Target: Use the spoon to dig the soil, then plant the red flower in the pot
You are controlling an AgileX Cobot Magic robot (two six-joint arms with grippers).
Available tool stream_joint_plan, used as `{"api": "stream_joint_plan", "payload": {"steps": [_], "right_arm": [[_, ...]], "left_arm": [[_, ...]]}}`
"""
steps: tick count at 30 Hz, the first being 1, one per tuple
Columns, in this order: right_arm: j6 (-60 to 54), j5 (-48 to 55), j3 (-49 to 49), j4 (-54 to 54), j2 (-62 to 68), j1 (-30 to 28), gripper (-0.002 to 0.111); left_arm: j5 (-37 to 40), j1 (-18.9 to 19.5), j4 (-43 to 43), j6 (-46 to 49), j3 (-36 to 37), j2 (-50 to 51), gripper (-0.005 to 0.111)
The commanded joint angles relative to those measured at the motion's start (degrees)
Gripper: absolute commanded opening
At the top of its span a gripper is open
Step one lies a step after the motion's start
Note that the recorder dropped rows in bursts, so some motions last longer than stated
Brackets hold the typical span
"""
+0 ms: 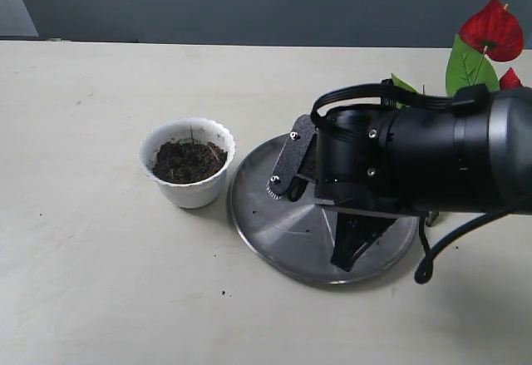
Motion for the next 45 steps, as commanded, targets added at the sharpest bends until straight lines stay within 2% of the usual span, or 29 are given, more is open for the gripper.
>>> {"api": "stream_joint_plan", "payload": {"steps": [1,8,11,13,15,20,27,29,33,45], "right_arm": [[0.18,-0.22,0.17,-2.33,0.10,-0.28,-0.001],[4.56,-1.47,-0.55,-8.70,-1.33,-0.16,-0.001],[4.56,-6.88,-2.06,-9.05,-2.84,-0.16,-0.001],[-2.31,-17.41,-2.61,-7.64,-3.59,-0.16,-0.001],[-11.31,-21.62,-4.14,-1.72,-2.21,-0.16,-0.001],[-13.51,-16.44,-8.29,0.08,3.04,-0.16,-0.001],[-12.87,-9.45,-8.35,0.09,1.50,-0.16,-0.001],[-13.24,-9.77,-8.35,2.49,0.35,-0.16,-0.001],[-21.57,-16.78,-8.35,12.67,-1.07,-0.16,-0.001],[-18.82,-13.24,-8.35,9.69,1.22,-0.16,-0.001]], "left_arm": [[-0.64,-0.38,-0.41,-0.40,-0.24,-0.13,0.000],[-0.64,-0.38,-0.41,-0.40,-0.24,-0.13,0.000],[-0.64,-0.38,-0.41,-0.40,-0.24,-0.13,0.000],[-0.64,-0.38,-0.41,-0.40,-0.24,-0.13,0.000],[-0.64,-0.38,-0.41,-0.40,-0.24,-0.13,0.000],[-0.64,-0.38,-0.41,-0.40,-0.24,-0.13,0.000],[-0.64,-0.38,-0.41,-0.40,-0.24,-0.13,0.000],[-0.64,-0.38,-0.41,-0.40,-0.24,-0.13,0.000],[-0.64,-0.38,-0.41,-0.40,-0.24,-0.13,0.000],[-0.64,-0.38,-0.41,-0.40,-0.24,-0.13,0.000]]}}
